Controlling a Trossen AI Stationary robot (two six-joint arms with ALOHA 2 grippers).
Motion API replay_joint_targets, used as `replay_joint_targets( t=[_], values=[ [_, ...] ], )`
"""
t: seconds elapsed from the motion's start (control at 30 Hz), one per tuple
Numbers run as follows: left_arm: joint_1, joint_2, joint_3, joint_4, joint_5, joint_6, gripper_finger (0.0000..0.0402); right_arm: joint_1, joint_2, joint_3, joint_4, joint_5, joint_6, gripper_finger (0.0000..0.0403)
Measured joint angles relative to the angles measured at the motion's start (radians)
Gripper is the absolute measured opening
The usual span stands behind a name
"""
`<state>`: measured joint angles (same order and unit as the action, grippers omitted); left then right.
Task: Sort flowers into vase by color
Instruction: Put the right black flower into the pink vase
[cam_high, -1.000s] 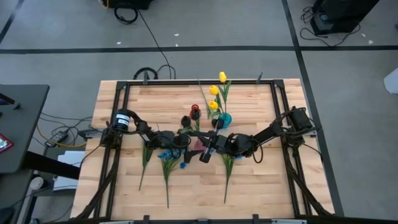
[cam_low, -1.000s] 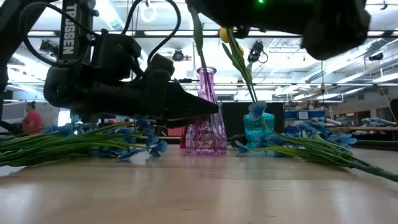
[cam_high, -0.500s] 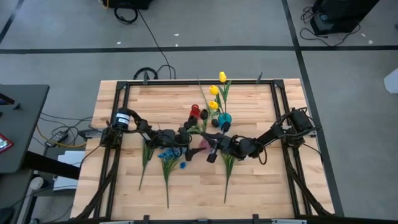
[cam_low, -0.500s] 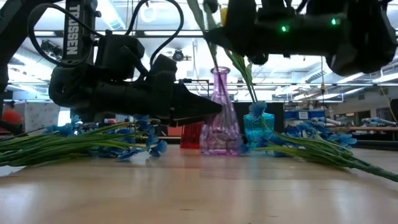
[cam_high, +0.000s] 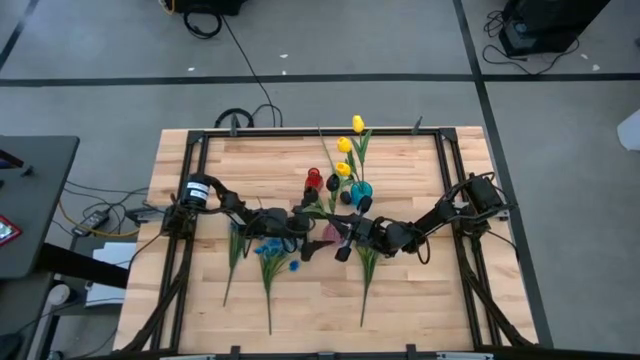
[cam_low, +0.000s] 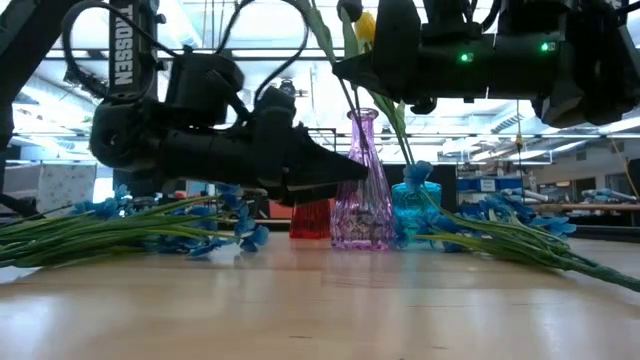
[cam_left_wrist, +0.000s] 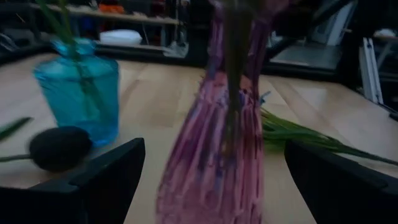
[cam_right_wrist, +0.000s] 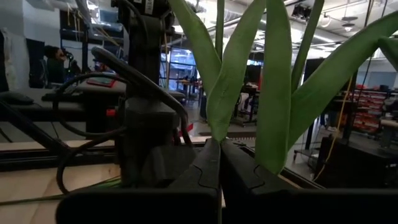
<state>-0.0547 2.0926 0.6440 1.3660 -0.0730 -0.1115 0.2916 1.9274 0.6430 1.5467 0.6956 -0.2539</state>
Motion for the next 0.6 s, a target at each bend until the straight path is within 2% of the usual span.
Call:
replay_joint_targets(
  t=[0.23,0.6],
  values=[
    [-0.001,0.000,0.107,-0.174,0.025,0.032,0.0395,0.000,0.000,0.000,0.000,-0.008,0.018,0.0015],
    [-0.001,0.000,0.118,-0.191,0.022,0.067,0.0392,0.009,0.000,0.000,0.000,-0.007,0.016,0.0016]
  ],
)
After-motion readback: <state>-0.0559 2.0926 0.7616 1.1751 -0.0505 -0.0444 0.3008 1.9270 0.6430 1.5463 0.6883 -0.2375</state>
